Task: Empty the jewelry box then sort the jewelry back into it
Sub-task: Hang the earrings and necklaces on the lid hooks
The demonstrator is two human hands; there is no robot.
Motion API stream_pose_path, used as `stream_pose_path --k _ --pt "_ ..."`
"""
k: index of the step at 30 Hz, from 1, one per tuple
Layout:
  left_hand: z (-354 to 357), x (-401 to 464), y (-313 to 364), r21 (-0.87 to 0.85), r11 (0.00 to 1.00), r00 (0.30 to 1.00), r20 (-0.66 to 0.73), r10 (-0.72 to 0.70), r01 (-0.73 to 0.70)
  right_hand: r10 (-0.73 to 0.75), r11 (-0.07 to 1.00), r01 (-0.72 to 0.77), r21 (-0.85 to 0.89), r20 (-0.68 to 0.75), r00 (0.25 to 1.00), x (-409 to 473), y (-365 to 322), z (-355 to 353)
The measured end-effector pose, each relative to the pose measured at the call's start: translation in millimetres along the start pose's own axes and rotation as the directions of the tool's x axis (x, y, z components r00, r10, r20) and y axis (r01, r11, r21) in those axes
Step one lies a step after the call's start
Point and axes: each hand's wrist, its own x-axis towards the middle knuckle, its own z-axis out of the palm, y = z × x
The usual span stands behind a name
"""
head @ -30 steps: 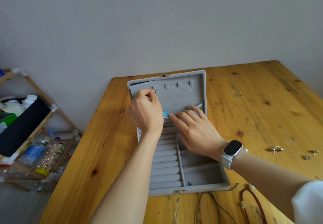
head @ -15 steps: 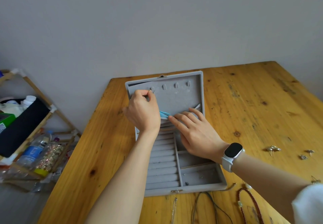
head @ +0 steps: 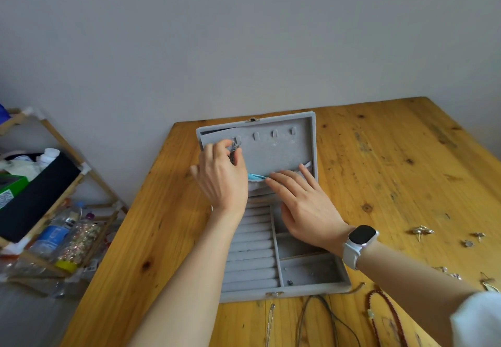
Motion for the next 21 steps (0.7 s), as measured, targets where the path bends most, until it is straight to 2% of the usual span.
stream_pose_path --k 9,15,21 --pt "4.3 -0.3 -1.4 0.161 0.978 0.991 0.041 0.127 -0.132 -0.010 1.000 0.010 0.006 0.027 1.000 -3.6 2.2 0.4" --pt "-9.5 -15.2 -13.7 0.156 0.969 0.979 0.092 0.180 -0.193 0.004 1.000 -0.004 0.002 0.065 0.998 -6.7 -1.4 -3.9" --pt "-23.9 -39.1 -37.8 0.147 0.895 0.899 0.201 0.389 -0.420 0.045 0.999 -0.042 -0.032 0.099 0.994 -4.6 -7.0 -10.3"
